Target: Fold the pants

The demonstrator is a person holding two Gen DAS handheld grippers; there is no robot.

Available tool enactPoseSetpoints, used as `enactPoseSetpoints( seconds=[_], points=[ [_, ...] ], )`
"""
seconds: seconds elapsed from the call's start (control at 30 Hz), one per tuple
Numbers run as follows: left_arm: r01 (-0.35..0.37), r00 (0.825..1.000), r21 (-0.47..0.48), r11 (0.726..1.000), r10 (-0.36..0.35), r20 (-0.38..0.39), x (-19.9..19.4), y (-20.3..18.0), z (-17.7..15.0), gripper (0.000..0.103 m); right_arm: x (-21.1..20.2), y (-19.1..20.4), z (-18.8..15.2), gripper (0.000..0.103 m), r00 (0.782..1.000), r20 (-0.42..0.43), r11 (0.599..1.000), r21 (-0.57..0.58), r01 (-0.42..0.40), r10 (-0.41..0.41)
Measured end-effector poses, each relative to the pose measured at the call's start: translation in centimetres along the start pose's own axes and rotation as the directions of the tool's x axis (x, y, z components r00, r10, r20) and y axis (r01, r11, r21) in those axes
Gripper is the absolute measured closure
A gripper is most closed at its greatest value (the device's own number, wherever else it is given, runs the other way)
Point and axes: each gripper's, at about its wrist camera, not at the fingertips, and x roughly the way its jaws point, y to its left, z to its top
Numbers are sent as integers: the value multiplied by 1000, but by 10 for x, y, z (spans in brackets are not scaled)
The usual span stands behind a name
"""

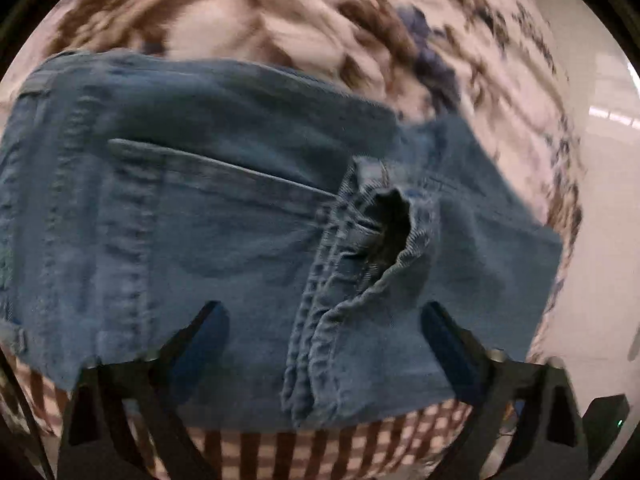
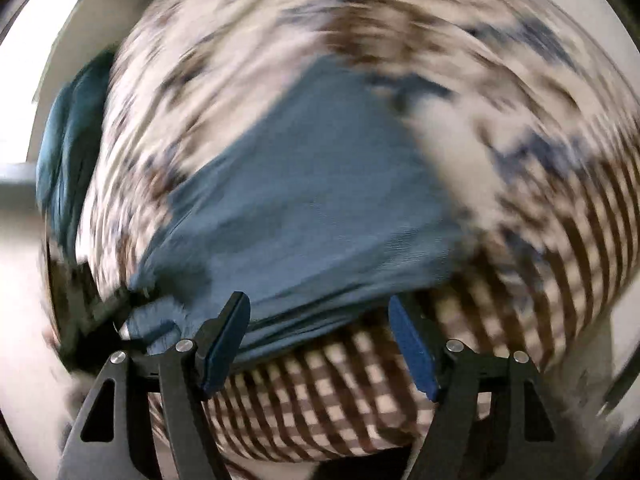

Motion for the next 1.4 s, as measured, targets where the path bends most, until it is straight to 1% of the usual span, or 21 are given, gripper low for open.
enactPoseSetpoints(
  seconds=[0.1, 0.13, 0.2, 0.27, 0.3, 0.37, 0.43, 0.5, 0.57, 0.63, 0.73, 0.77, 0.83, 0.9, 0.97, 1.03, 1.1, 1.17, 1.3, 1.33, 1.4],
  points=[
    [-84, 996, 112, 990, 79, 50, 7, -24, -3, 54, 7, -38, 11, 30, 997, 14, 985, 157, -75, 74],
    [-91, 995, 145, 985, 83, 61, 8, -30, -4, 66, 9, -48, 15, 33, 994, 18, 974, 200, -107, 105],
    [-159, 985, 195, 968, 143, 93, 8, -41, -10, 71, 19, -61, 21, 35, 991, 17, 958, 253, -134, 134],
    [-197, 978, 218, 956, 178, 106, 8, -43, -13, 83, 26, -69, 25, 55, 991, 22, 951, 280, -131, 131],
    [-205, 977, 223, 953, 185, 109, 5, -41, -15, 83, 31, -70, 24, 82, 995, 9, 953, 286, -98, 100],
    [-247, 968, 248, 937, 230, 98, 6, -40, -17, 83, 30, -74, 25, 85, 998, 3, 958, 281, -60, 61],
    [-257, 966, 252, 933, 245, 81, 8, -40, -19, 83, 33, -79, 27, 87, 999, -34, 966, 254, 37, -30],
    [-270, 963, 255, 928, 261, 70, 6, -45, -23, 81, 40, -86, 29, 87, 995, -95, 962, 273, 30, -4],
    [-248, 968, 228, 942, 248, 29, 4, -46, -33, 79, 39, -87, 37, 84, 989, -142, 960, 280, 14, 27],
    [-215, 975, 181, 960, 221, -14, 0, -43, -39, 72, 29, -83, 42, 70, 988, -153, 962, 274, 13, 30],
    [-131, 990, 57, 990, 133, -37, -7, -34, -52, 71, 16, -67, 45, 58, 988, -151, 965, 261, -4, 45],
    [-120, 992, 7, 993, 120, -28, -9, -31, -54, 71, 17, -59, 44, 58, 985, -167, 964, 266, 11, 35],
    [-107, 994, -61, 992, 108, 18, -16, -29, -59, 71, 24, -34, 33, 58, 980, -184, 966, 258, -30, 80],
    [-61, 995, -83, 995, 67, 77, -25, -38, -62, 71, 39, 7, 30, 58, 980, -181, 991, 119, -57, 78],
    [-26, 994, -53, 998, 31, 105, -23, -52, -61, 63, 63, 42, 26, 58, 982, -176, 997, -27, -69, 63],
    [-21, 995, -21, 1000, 23, 94, -12, -60, -58, 61, 90, 53, 18, 61, 971, -238, 996, -76, -48, 28],
    [-73, 997, 32, 997, 71, 36, 8, -64, -46, 62, 113, 50, 10, 64, 952, -305, 996, -86, -13, -14],
    [-115, 993, 84, 990, 117, -20, 23, -66, -53, 63, 111, 48, 7, 70, 946, -323, 994, -107, -7, -28],
    [-186, 981, 225, 956, 192, -6, 21, -76, -69, 64, 105, 33, -3, 73, 918, -383, 990, -133, 55, -102],
    [-200, 978, 227, 953, 208, -12, 20, -73, -71, 63, 106, 26, -4, 73, 913, -394, 990, -127, 61, -107],
    [-176, 982, 226, 958, 187, -25, 12, -65, -78, 63, 104, 16, -6, 71, 899, -432, 996, -84, 42, -74]
  ],
)
